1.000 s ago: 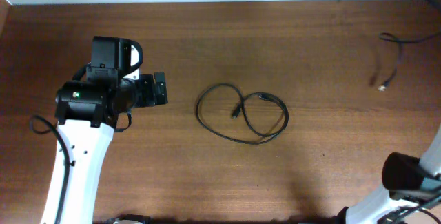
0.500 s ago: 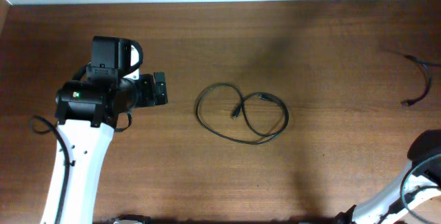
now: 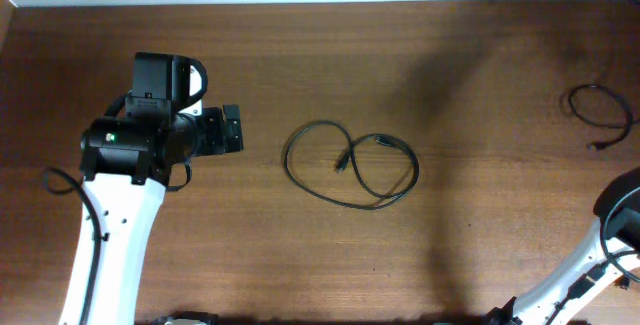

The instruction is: Untangle cables

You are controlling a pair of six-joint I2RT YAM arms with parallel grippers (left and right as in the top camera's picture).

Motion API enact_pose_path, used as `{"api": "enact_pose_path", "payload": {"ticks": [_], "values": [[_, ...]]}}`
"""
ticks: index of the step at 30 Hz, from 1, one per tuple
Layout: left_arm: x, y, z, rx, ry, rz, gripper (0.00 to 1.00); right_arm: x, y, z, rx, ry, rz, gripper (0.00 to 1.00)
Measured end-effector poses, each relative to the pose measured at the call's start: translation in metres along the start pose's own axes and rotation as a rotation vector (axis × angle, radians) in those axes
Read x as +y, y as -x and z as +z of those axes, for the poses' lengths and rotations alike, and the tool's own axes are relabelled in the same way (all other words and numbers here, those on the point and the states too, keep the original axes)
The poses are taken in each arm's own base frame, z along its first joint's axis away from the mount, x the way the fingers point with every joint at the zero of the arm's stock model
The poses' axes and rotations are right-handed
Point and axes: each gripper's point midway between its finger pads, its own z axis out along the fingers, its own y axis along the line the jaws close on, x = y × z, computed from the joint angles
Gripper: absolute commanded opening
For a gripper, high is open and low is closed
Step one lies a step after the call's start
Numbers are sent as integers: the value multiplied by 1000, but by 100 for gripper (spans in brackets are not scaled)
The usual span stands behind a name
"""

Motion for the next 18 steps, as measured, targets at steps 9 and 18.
{"api": "enact_pose_path", "payload": {"ticks": [9, 18], "values": [[0, 0, 0, 0, 0, 0, 99, 6, -23, 10, 85, 38, 2, 95], [0, 0, 0, 0, 0, 0, 99, 21, -28, 8, 111, 134, 7, 99]]}}
